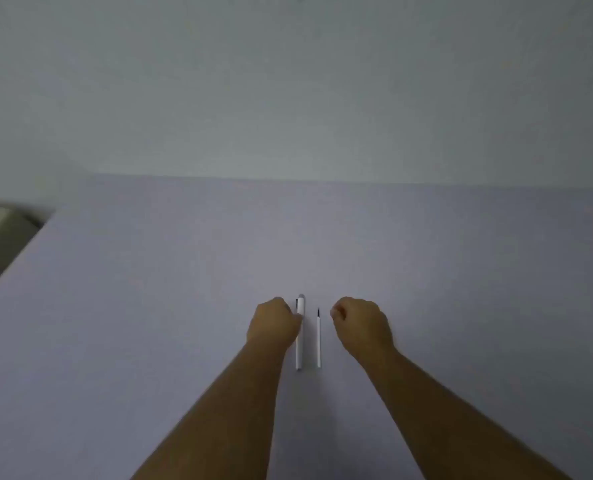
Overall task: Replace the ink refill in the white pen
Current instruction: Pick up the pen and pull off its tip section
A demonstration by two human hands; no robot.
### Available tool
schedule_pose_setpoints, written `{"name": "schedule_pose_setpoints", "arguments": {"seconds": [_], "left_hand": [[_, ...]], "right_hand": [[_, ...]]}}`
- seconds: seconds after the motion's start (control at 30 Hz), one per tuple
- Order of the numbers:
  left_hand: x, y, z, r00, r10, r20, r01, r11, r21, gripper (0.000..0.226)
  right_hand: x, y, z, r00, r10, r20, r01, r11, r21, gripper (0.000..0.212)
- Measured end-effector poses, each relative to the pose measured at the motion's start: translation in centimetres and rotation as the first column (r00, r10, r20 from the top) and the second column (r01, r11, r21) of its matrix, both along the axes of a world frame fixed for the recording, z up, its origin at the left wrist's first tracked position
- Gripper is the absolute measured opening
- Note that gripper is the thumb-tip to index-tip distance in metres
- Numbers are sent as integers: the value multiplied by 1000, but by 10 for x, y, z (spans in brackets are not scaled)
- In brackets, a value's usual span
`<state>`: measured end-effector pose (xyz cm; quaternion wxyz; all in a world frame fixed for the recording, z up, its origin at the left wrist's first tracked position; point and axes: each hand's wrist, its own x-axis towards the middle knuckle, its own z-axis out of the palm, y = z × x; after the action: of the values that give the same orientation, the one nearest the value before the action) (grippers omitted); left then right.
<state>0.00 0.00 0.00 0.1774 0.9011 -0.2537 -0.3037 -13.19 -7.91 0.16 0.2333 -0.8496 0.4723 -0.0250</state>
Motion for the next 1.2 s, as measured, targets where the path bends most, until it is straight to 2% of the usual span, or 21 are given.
{"name": "schedule_pose_setpoints", "arguments": {"seconds": [0.17,0.33,0.43,0.5,0.57,0.63,0.73,0.93,1.07,1.1,1.2], "left_hand": [[-7,4,-17,998,31,-50,-30,999,26,24],[-8,1,-16,999,-36,-30,36,999,29,20],[-5,6,-8,998,-41,-52,40,999,-26,14],[-3,11,-3,994,-28,-102,17,993,-115,15],[-2,17,3,986,-35,-162,2,979,-202,8],[-3,23,11,983,-107,-149,69,969,-239,7],[-9,28,20,972,-179,-151,137,958,-253,14],[-12,27,37,930,-157,-331,64,959,-276,14],[-5,25,39,904,-223,-365,151,965,-215,19],[-5,27,37,905,-206,-372,134,968,-210,18],[-3,29,29,917,-129,-378,40,971,-234,17]], "right_hand": [[1,5,-15,1000,2,-6,-2,999,35,28],[5,9,-21,999,6,35,-9,996,90,25],[11,11,-17,994,-31,106,12,985,170,24],[15,12,-13,978,-125,164,75,956,284,25],[19,12,-6,942,-254,220,145,897,417,30],[22,13,2,897,-354,265,177,837,517,32],[23,13,14,862,-417,288,188,791,582,27],[24,8,31,788,-510,347,152,706,692,22],[26,-6,32,598,-711,370,236,597,766,35],[24,-11,32,606,-704,371,244,608,755,35],[16,-20,19,823,-495,278,241,749,617,32]]}}
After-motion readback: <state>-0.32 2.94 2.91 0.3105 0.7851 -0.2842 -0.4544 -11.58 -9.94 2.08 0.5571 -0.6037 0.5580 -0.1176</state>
